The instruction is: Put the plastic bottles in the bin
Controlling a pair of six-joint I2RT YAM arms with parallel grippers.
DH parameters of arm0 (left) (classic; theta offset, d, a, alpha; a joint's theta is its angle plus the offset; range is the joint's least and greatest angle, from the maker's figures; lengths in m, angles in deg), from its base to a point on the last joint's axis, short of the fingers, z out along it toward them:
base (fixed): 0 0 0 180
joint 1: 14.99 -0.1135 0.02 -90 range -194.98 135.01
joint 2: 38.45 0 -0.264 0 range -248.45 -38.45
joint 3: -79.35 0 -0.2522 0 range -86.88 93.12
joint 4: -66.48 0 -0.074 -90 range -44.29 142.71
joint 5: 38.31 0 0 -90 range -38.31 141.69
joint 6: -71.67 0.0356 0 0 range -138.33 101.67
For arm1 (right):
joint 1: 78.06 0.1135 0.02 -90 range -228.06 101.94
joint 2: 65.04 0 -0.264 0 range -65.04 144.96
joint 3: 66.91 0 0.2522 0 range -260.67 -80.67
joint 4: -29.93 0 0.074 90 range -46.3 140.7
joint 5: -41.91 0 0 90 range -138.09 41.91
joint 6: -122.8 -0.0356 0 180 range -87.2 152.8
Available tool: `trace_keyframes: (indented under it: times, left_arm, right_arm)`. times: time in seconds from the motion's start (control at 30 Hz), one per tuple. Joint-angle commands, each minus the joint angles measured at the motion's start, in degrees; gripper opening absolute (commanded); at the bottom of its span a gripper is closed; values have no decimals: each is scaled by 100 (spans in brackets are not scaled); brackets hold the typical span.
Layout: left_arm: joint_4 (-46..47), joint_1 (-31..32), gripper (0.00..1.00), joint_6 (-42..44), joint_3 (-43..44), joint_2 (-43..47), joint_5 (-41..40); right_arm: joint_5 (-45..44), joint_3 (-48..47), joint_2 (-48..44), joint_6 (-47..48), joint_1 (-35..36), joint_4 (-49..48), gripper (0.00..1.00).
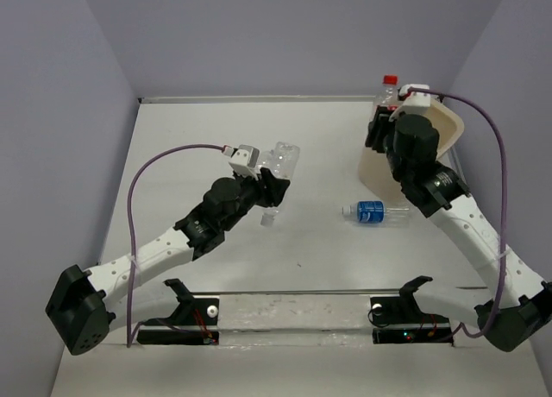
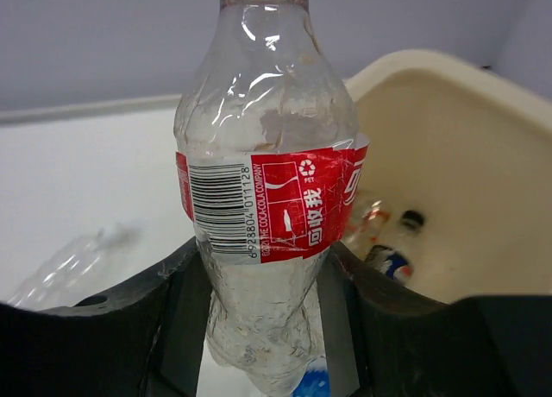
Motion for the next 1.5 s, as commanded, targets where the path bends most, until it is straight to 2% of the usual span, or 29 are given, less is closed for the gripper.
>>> trace_keyframes:
  times: [0.0,0.1,0.17,0.2,0.23,0.3,0.5,0.6,0.67,0.7,0.73,0.83,0.9,0.97,1.07,1.1,1.17,1.2,1.3,1.43,1.47]
  left_arm:
    - [496,-27,31,-164,481,-65,354]
    - [610,-27,31,-191,693,-206,486]
    - [732,-27,31,-208,920,-363,583]
    - [768,-27,31,-217,1017,-434,583]
    - [803,-27,31,-217,1123,-522,696]
    - [865,-18,31,-235,1509,-820,803]
    - [935,52,31,-217,2764,-1663,1172]
    - [953,87,31,-174,3477,-2130,1251]
    - [953,140,31,-95,4082,-2524,1330]
    - [953,158,31,-60,4286,-2657,1374]
    - [953,219,31,10,4505,-2797,1383]
    - [944,307,31,72,5408,-3404,1575]
    - [953,439,31,283,6111,-3905,1550]
    - [935,561,31,415,6623,-4474,1568]
    - [935,641,31,608,7713,-5082,1611]
    - [944,676,31,705,8281,-5545,1568]
    - [935,694,30,705,8890,-6240,1559]
    - [944,703,29,679,9511,-6479,1542]
    - [979,703,28,591,10541,-7295,1542]
    - [1619,755,31,740,10695,-7817,1262]
    - [1847,773,38,758,10739,-8009,1208]
  right_arm:
    - [-501,-148,124,633,-1385,-1229,20]
    - [-307,27,292,371,-2054,-1378,22]
    - [-19,307,335,186,-2346,-1545,39]
    - [62,352,353,80,-2452,-1555,54]
    - [132,405,362,-95,-2610,-1555,80]
    - [387,432,283,-280,-2664,-1511,99]
    - [1325,309,-435,-667,-2664,-1195,100]
    - [1880,519,-911,-949,-2664,-1229,93]
    - [2178,800,-1429,-1229,-2664,-1247,56]
    - [2276,923,-1622,-1326,-2664,-1273,33]
    - [2338,1194,-2077,-1562,-2664,-1317,0]
    - [2515,1949,-2948,-1714,-2664,-1694,0]
    - [2427,2189,-3793,-1731,-2664,-1713,0]
    - [2767,2391,-4398,-1801,-2664,-1661,0]
    - [3331,2453,-4665,-2003,-2664,-1266,0]
    - [3576,2506,-4735,-2065,-2664,-1169,0]
    - [3866,2602,-4788,-2127,-2664,-959,0]
    - [3964,2707,-4806,-2196,-2664,-914,0]
    - [4315,2822,-4824,-2276,-2664,-817,0]
    - [4615,2866,-4832,-2268,-2664,-764,0]
    - [4693,2875,-4841,-2259,-2664,-755,0]
